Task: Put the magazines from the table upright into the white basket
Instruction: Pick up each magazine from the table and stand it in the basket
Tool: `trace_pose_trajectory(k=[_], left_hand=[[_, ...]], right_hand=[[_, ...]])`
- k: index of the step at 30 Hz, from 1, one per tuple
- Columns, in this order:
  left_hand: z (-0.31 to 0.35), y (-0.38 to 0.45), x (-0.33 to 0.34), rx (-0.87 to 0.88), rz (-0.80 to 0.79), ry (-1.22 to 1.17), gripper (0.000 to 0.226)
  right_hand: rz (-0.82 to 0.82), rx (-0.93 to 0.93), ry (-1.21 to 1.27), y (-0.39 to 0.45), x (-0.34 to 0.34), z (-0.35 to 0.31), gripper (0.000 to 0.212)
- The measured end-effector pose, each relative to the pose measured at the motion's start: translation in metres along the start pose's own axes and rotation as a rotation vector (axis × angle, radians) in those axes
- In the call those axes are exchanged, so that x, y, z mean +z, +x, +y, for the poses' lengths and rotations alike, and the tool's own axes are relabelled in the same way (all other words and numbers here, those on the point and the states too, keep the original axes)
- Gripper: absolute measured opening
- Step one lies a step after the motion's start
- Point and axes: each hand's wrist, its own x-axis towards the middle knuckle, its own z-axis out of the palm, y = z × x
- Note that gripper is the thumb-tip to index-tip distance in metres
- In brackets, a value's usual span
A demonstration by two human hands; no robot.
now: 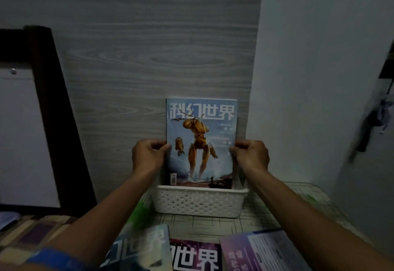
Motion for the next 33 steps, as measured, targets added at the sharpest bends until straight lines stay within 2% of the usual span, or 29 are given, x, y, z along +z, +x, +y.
trace_pose_trajectory(k=[7, 9, 10, 14, 20, 23, 26, 29, 33], left_hand=[[0.001, -0.003, 0.004, -0.017, 0.049, 0.060, 0.015], [0.002, -0.006, 0.005, -0.002, 0.060, 0.099, 0.025], [0.002, -0.007, 0.006, 0.002, 0.032, 0.121, 0.030], [0.004, -0.008, 0.009, 0.059, -0.168, 0.200, 0.023], [0.003, -0.005, 0.001, 0.095, -0.343, 0.282, 0.027], [0.004, -0.015, 0.002, 0.084, -0.279, 0.217, 0.029], [0.004, -0.033, -0.010, 0.117, -0.116, 0.180, 0.041], [0.003, -0.066, -0.029, 0.301, -0.026, 0.242, 0.043], [0.000, -0.127, -0.049, 0.441, -0.160, 0.274, 0.037]], right_hand=[[-0.002, -0.006, -0.059, 0.005, 0.000, 0.005, 0.005], [0.024, -0.039, -0.083, 0.006, 0.001, 0.005, 0.008], [0.017, -0.061, -0.115, 0.005, 0.002, 0.004, 0.011], [-0.125, -0.118, -0.208, 0.002, 0.006, 0.003, 0.027], [-0.257, -0.144, -0.154, -0.002, -0.003, 0.003, 0.030], [-0.296, -0.136, -0.136, -0.010, -0.007, 0.000, 0.037], [-0.179, -0.184, -0.175, -0.028, -0.028, 0.007, 0.044], [-0.129, -0.234, -0.146, -0.057, -0.060, 0.021, 0.035], [-0.173, -0.218, -0.190, -0.101, -0.100, 0.045, 0.013]])
